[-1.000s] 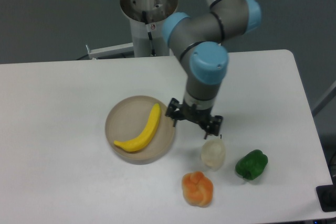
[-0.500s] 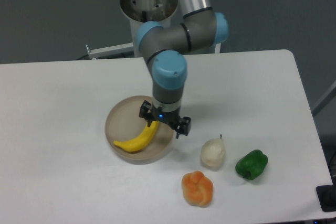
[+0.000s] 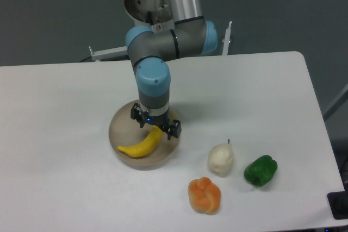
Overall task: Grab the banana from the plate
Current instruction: 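Lower the open gripper onto the yellow banana and close it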
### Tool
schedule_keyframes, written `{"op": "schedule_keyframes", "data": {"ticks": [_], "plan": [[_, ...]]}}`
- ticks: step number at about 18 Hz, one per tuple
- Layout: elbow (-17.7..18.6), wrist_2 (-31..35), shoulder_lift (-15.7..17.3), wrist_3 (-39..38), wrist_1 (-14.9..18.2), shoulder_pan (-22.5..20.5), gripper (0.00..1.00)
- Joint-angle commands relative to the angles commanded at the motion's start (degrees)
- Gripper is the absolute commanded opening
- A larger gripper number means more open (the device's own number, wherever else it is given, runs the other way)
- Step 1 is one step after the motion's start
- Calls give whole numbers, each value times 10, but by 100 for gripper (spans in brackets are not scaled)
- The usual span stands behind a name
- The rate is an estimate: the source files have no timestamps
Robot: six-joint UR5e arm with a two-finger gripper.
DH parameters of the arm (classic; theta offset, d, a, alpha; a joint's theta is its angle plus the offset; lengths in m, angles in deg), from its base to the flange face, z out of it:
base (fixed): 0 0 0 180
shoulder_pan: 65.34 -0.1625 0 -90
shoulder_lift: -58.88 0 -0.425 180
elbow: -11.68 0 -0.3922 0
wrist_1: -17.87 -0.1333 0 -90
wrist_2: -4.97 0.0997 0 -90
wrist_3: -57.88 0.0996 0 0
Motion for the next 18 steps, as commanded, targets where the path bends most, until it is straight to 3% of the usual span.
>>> {"op": "schedule_keyframes", "data": {"ticks": [6, 10, 12, 18], "plan": [[0, 1, -11, 1, -11, 4, 100], [-2, 1, -11, 0, -11, 4, 68], [-1, 0, -11, 1, -11, 4, 57], [-3, 0, -13, 3, -11, 4, 36]]}}
